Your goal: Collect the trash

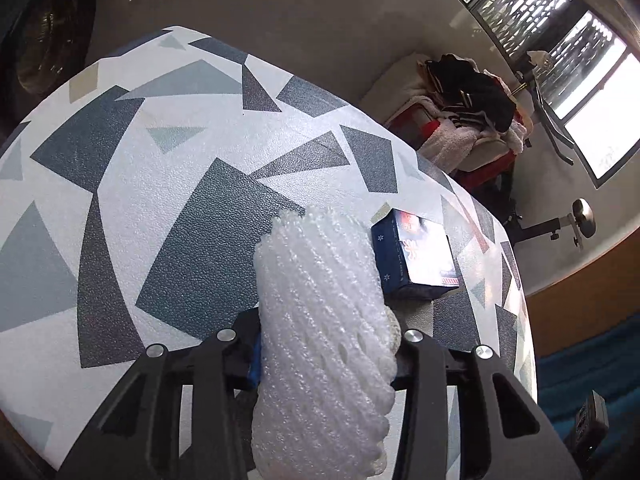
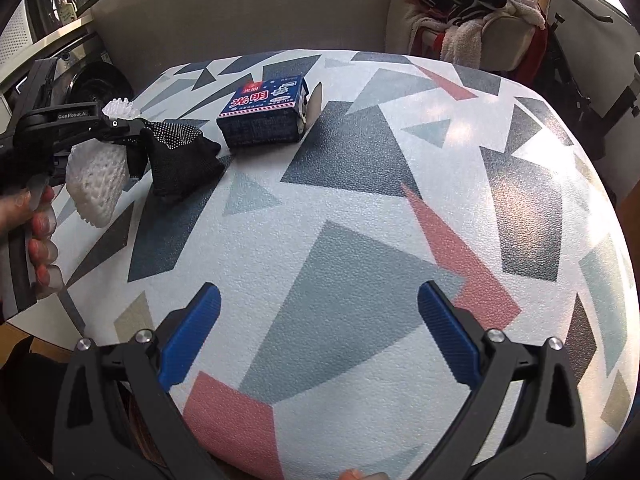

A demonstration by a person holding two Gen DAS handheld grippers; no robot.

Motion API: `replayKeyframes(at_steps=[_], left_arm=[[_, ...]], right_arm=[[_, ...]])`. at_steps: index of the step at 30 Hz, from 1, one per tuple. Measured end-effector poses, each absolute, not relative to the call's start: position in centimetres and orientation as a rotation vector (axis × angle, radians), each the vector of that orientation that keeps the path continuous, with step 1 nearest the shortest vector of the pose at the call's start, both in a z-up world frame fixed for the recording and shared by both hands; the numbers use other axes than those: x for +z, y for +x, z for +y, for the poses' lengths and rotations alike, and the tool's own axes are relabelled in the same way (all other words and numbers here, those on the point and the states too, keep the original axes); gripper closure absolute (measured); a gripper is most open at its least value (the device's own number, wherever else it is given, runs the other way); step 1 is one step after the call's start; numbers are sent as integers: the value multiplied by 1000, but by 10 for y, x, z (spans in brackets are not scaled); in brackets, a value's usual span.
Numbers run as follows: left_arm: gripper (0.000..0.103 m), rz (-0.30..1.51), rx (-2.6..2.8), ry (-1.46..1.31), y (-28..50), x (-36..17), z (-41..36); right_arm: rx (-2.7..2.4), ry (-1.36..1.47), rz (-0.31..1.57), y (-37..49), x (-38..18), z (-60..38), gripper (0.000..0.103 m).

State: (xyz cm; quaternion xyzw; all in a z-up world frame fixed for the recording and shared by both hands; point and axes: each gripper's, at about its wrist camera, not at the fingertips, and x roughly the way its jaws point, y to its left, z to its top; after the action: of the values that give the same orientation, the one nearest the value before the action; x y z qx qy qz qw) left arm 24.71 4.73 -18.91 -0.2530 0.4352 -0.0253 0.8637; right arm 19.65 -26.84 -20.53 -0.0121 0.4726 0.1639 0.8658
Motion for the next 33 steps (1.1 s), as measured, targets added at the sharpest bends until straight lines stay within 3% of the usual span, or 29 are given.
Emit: replayKeyframes(at_steps=[9, 19, 20, 21, 33], left_arm=[[64, 750, -151, -634, 221, -128, 86], [64, 794, -173, -582, 205, -136, 90], [64, 799, -177, -578, 204, -137, 88], [64, 803, -183, -576, 202, -139, 87], [63, 815, -270, -521, 167, -136, 59]], right_arm=[[401, -24, 847, 292, -189, -207, 6], [334, 6, 1009, 371, -228, -151, 6], [334, -25, 1027, 372, -231, -147, 7], [351, -57, 1039, 370, -233, -144, 23], [454, -76, 890, 275, -179, -190, 22]])
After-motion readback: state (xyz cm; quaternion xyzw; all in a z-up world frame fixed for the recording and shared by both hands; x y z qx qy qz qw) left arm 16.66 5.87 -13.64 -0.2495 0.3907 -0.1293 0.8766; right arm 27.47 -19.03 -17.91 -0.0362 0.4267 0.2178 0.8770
